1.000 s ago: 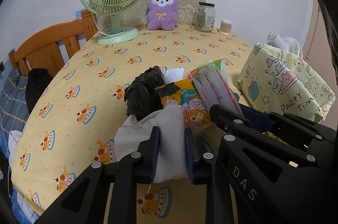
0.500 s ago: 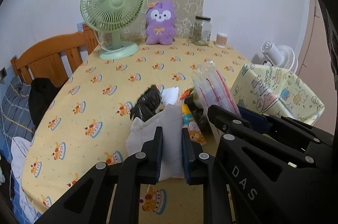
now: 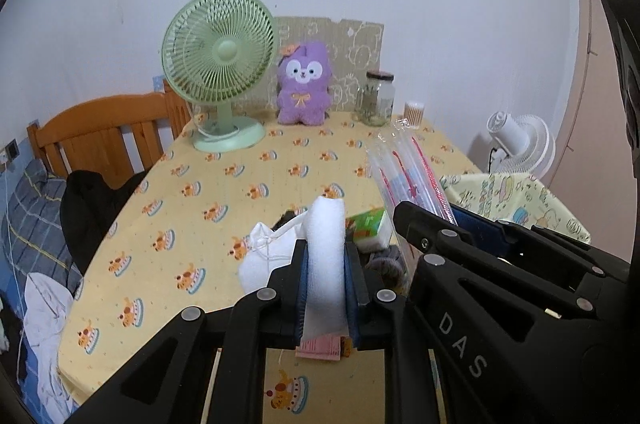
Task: Organize soft objects
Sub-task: 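Carry the white cloth and straw bag over the patterned box with both tools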
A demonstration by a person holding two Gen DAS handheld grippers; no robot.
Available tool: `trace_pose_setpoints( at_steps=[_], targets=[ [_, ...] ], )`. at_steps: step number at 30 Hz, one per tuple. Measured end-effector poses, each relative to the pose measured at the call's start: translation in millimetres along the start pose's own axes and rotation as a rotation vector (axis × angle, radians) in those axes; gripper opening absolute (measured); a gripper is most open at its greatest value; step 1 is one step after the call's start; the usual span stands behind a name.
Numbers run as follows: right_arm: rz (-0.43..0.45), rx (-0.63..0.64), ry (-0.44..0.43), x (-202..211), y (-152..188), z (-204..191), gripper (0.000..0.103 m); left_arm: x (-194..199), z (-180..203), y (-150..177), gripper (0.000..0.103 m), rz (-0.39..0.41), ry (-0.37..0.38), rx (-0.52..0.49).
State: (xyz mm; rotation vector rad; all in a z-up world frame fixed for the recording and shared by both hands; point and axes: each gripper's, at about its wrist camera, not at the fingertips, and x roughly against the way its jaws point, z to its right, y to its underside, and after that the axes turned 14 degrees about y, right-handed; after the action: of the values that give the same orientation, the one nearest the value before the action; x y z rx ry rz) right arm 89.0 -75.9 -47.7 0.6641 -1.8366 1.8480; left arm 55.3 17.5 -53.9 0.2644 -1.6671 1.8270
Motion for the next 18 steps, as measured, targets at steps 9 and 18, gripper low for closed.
trace_pose_setpoints(
  at_steps=[9, 18],
  targets=[
    [0.038, -0.005, -0.006, 15, -13, 4, 0.026, 10, 8, -12, 0.014, 0.035, -0.011, -0.016],
    [0.055, -0.008, 0.014, 15, -20, 20, 0.026, 3, 23, -19, 0.014, 0.046, -0.020, -0.034]
  ],
)
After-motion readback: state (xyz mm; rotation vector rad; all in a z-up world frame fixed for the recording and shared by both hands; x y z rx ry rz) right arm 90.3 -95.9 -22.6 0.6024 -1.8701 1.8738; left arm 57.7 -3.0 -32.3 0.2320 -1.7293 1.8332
